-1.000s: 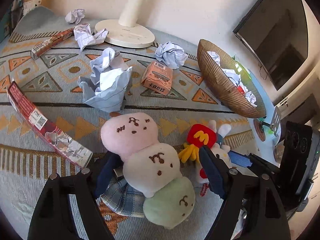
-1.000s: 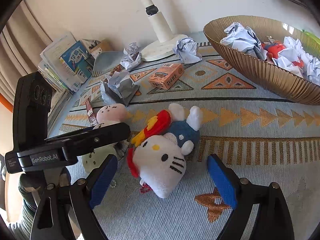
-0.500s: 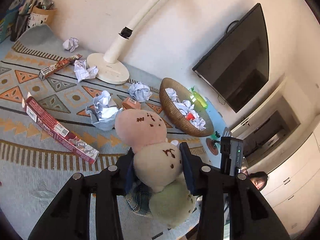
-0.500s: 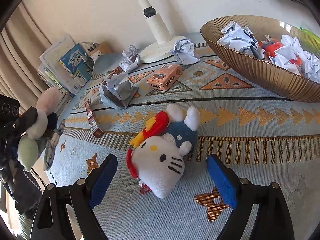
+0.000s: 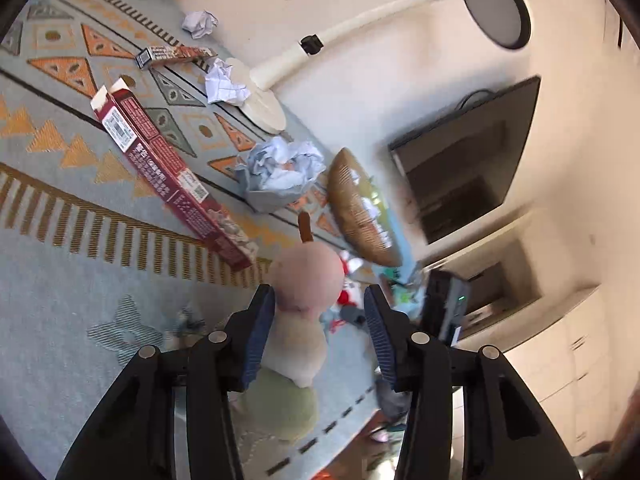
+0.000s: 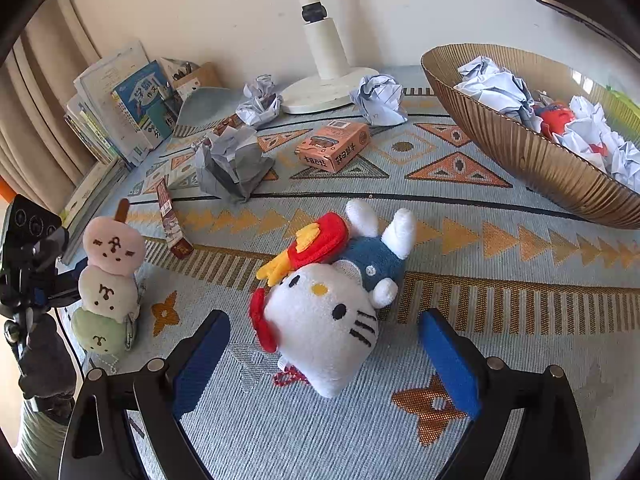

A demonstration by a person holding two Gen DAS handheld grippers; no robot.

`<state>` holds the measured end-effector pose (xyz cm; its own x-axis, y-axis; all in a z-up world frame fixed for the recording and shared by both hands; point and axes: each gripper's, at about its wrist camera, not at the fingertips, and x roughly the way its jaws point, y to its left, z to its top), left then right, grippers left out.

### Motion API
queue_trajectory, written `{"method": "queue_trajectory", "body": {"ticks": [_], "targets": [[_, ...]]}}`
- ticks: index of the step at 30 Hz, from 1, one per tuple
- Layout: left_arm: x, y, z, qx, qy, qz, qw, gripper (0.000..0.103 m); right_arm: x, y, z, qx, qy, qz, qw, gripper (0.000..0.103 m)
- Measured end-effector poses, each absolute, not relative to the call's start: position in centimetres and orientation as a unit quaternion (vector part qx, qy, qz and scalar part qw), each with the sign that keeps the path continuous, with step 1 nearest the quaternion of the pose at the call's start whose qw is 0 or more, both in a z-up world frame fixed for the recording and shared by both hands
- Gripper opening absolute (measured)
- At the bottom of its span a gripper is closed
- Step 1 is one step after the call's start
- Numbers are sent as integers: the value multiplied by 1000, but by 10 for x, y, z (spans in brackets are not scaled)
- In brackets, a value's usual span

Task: Organize objects

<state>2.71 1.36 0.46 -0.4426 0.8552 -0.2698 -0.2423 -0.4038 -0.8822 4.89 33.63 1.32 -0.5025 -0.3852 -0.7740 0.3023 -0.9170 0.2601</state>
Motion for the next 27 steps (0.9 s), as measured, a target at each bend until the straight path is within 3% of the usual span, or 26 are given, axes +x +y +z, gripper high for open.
{"method": "queue_trajectory", "body": {"ticks": [2, 7, 9, 11, 14, 21, 24, 25, 26, 27], "targets": [[22, 6, 6, -364, -419, 750, 360, 44, 50, 337, 13, 457, -44, -866, 198, 95], [33, 17, 16, -399, -357, 776, 334, 45, 49, 336, 13, 458, -42, -866, 198, 96], [41, 27, 21, -409, -331, 784, 328, 55, 48, 336, 13, 458, -44, -865, 200, 96], [50, 43, 27, -417, -284, 802, 320, 75, 49, 337, 13, 458, -46, -865, 200, 96], [58, 77, 31, -422, -204, 822, 323, 88, 50, 337, 13, 457, -48, -865, 200, 96], [69, 142, 18, -442, -8, 846, 298, 85, 49, 343, 14, 457, -73, -861, 212, 96], [71, 156, 11, -442, 38, 850, 285, 72, 48, 348, 15, 456, -93, -858, 217, 96], [71, 160, 10, -439, 53, 853, 277, 62, 48, 350, 15, 455, -99, -858, 218, 96], [72, 162, 11, -434, 63, 858, 268, 44, 48, 352, 15, 454, -103, -858, 218, 96], [71, 161, 11, -435, 59, 857, 269, 45, 48, 352, 15, 454, -103, -858, 215, 96]]}}
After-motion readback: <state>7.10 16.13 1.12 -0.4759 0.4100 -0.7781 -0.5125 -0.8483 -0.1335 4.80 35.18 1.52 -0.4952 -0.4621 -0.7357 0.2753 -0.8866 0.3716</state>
